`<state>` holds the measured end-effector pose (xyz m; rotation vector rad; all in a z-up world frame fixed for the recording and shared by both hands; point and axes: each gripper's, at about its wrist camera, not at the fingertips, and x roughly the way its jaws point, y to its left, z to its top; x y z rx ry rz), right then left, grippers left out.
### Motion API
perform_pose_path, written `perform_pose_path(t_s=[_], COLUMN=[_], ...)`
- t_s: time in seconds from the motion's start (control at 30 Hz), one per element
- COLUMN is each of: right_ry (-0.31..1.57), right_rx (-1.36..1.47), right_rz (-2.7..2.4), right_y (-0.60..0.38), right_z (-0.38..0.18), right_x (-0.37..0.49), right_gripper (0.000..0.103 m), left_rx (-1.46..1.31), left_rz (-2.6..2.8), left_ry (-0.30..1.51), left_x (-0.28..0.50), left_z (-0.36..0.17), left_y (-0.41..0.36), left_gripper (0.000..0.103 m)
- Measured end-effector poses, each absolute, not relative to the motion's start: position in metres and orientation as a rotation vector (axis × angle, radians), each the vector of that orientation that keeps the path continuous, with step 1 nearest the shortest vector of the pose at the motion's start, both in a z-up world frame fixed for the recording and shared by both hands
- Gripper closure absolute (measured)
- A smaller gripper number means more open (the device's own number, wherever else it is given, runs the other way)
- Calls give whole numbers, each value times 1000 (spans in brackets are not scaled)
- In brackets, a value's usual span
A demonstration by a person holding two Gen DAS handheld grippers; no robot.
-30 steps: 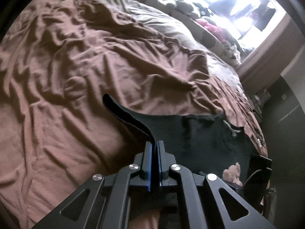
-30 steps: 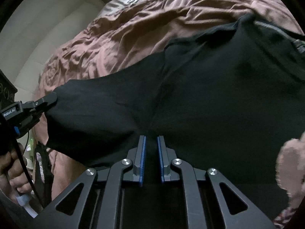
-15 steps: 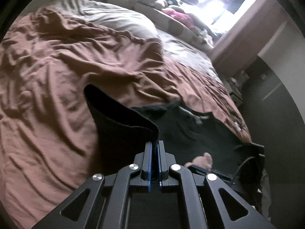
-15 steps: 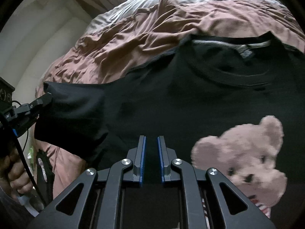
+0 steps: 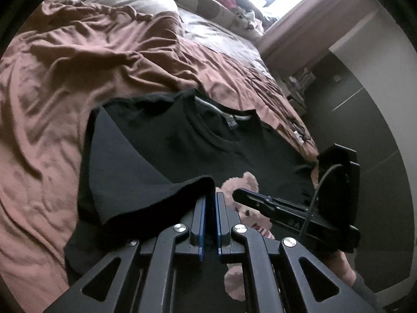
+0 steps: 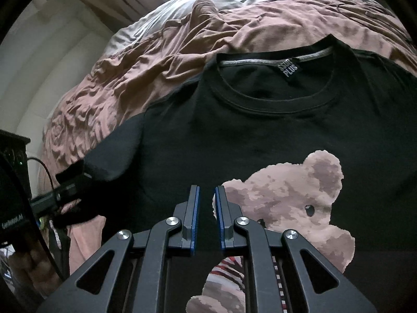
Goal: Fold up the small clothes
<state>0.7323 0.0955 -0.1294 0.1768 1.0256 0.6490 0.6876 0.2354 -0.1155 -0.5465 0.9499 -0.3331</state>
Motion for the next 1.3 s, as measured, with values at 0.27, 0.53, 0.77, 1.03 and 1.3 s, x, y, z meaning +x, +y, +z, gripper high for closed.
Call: perform_pose_path(t_s=[0.27,0.53,0.77,1.03,1.3], right_ry=[1016,959,905,927,973], right_rx=[163,71,-99,-189,-260], right_rz=[649,713,788,857,836], right_y=[99,121,157,195,237], right_z=[-127,-121,-123,-140,-166], right_x=[731,713,691,685,690], right_gripper=[48,48,48,48,48], left_rx=[-592,-501,-456,-458,-455], left_rz=[-377,-168,-48,-58,-35], left_ry=[895,889,1021,1088,1103], left_x=[676,661,654,641,631], left_z=[-94,-91,-141,-178,-186], left_y=[252,292,321,335,345], left_gripper=[22,26,56,58,58])
